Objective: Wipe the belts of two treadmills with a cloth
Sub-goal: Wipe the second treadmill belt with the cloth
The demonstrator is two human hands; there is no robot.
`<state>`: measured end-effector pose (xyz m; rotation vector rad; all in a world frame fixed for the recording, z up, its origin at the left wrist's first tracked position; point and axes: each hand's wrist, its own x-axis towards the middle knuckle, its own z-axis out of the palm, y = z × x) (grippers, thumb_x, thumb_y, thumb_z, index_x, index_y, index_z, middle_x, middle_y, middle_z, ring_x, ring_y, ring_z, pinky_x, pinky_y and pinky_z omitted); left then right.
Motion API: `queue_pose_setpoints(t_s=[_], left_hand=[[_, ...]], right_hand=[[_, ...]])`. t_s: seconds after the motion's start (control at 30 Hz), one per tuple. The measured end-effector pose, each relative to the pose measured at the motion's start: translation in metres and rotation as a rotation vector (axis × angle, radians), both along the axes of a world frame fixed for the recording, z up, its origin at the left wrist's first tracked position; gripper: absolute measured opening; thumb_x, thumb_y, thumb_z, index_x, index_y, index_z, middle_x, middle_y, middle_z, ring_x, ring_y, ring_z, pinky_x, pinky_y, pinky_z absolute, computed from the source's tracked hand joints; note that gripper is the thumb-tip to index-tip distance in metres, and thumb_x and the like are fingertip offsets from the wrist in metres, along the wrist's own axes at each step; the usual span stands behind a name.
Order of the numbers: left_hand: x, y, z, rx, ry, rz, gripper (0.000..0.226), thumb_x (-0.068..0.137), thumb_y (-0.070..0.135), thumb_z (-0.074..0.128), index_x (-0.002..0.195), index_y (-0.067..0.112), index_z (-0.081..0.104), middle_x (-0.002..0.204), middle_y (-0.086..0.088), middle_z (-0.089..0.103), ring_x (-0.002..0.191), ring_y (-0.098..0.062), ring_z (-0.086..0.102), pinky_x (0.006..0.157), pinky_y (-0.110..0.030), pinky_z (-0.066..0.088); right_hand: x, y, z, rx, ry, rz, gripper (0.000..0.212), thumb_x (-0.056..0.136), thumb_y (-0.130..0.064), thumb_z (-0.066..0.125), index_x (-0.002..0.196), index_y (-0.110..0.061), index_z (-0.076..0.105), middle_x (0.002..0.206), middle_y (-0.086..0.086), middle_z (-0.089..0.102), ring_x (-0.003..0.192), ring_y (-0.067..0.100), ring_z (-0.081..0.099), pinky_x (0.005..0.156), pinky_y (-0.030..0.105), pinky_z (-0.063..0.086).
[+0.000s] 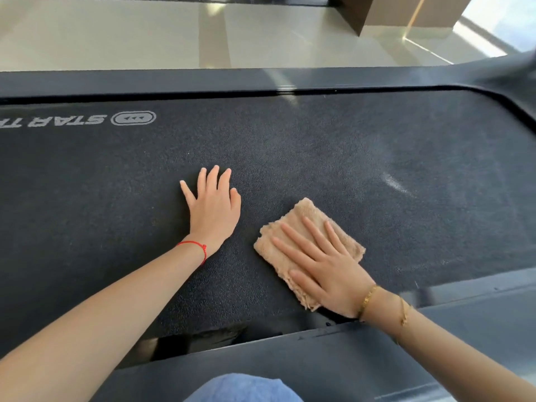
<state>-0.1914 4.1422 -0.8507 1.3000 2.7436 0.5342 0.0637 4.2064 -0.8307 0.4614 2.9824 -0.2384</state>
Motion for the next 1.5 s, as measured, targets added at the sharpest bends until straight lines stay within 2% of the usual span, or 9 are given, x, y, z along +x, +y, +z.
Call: queue_pose_setpoints(t_s=[0.17, 0.33, 0.5, 0.63, 0.9, 1.13, 1.27, 1.4, 1.5], left_hand=[[0.021, 0.02, -0.003, 0.001, -0.013, -0.034, 0.051, 0.104, 0.031, 0.034, 0.154, 0.021, 0.028, 0.164, -0.004, 0.021, 0.153, -0.025, 0.008, 0.118, -0.065, 0.001], [0.03, 0.035, -0.004, 0.008, -0.01, -0.036, 0.052, 0.103, 0.03, 0.034, 0.154, 0.02, 0.029, 0.163, -0.005, 0.021, 0.153, -0.026, 0.009, 0.118, -0.066, 0.0], [0.028, 0.049, -0.002, 0.007, 0.0, 0.018, 0.053, 0.103, 0.03, 0.034, 0.155, 0.02, 0.028, 0.164, -0.005, 0.021, 0.153, -0.027, 0.009, 0.117, -0.067, 0.001], [0.027, 0.06, 0.002, -0.005, 0.011, 0.029, 0.053, 0.103, 0.029, 0.034, 0.155, 0.02, 0.027, 0.164, -0.005, 0.02, 0.152, -0.027, 0.009, 0.117, -0.067, 0.001], [0.032, 0.076, 0.0, -0.025, 0.006, 0.089, 0.054, 0.104, 0.032, 0.032, 0.156, 0.022, 0.024, 0.165, -0.005, 0.017, 0.153, -0.027, 0.007, 0.118, -0.066, 0.0], [0.035, 0.08, -0.011, -0.053, 0.045, 0.145, 0.055, 0.103, 0.035, 0.027, 0.157, 0.024, 0.02, 0.165, -0.002, 0.015, 0.153, -0.023, 0.005, 0.119, -0.063, 0.0], [0.037, 0.079, -0.012, -0.064, 0.076, 0.152, 0.056, 0.102, 0.035, 0.027, 0.157, 0.024, 0.022, 0.165, -0.001, 0.017, 0.153, -0.022, 0.006, 0.119, -0.063, 0.002], [0.035, 0.076, -0.012, -0.086, 0.085, 0.144, 0.057, 0.102, 0.036, 0.027, 0.157, 0.024, 0.02, 0.165, 0.0, 0.015, 0.153, -0.021, 0.005, 0.12, -0.062, 0.004], [0.034, 0.076, -0.012, -0.106, 0.094, 0.145, 0.058, 0.102, 0.036, 0.026, 0.158, 0.024, 0.017, 0.165, 0.0, 0.014, 0.153, -0.021, 0.005, 0.12, -0.062, 0.005]], right_hand=[[0.032, 0.038, 0.001, 0.023, -0.032, -0.199, 0.055, 0.1, -0.057, 0.005, 0.153, -0.046, -0.007, 0.162, -0.021, -0.01, 0.15, 0.018, -0.021, 0.121, 0.051, -0.008], [0.007, 0.097, 0.003, -0.016, -0.046, -0.493, 0.054, 0.103, -0.05, 0.016, 0.153, -0.045, -0.004, 0.164, -0.015, -0.008, 0.15, 0.026, -0.018, 0.12, 0.053, -0.01], [0.0, 0.056, -0.005, 0.043, -0.029, -0.224, 0.055, 0.102, -0.052, 0.008, 0.154, -0.043, -0.006, 0.164, -0.015, -0.01, 0.15, 0.03, -0.017, 0.119, 0.055, -0.01], [0.021, 0.048, -0.008, 0.045, 0.008, -0.096, 0.056, 0.101, -0.054, 0.008, 0.154, -0.044, -0.004, 0.164, -0.018, -0.005, 0.151, 0.024, -0.015, 0.121, 0.053, -0.006], [0.012, 0.133, -0.007, 0.005, 0.043, -0.115, 0.056, 0.099, -0.057, 0.008, 0.153, -0.048, -0.004, 0.163, -0.02, -0.006, 0.151, 0.019, -0.018, 0.121, 0.048, -0.012], [-0.102, 0.241, -0.012, 0.008, 0.009, -0.353, 0.054, 0.103, -0.051, 0.013, 0.155, -0.044, 0.0, 0.165, -0.01, -0.004, 0.151, 0.03, -0.011, 0.118, 0.057, -0.011], [-0.16, 0.219, -0.013, 0.018, 0.03, -0.214, 0.055, 0.103, -0.05, 0.011, 0.156, -0.04, 0.002, 0.166, -0.008, -0.001, 0.151, 0.034, -0.009, 0.117, 0.06, -0.01], [-0.148, 0.208, -0.019, 0.048, 0.076, 0.039, 0.053, 0.104, -0.05, 0.015, 0.155, -0.041, 0.003, 0.165, -0.011, 0.002, 0.152, 0.031, -0.007, 0.12, 0.056, -0.006], [-0.139, 0.245, -0.018, 0.069, 0.077, 0.004, 0.053, 0.105, -0.048, 0.017, 0.156, -0.039, 0.006, 0.165, -0.009, 0.004, 0.152, 0.029, -0.007, 0.12, 0.053, -0.007]])
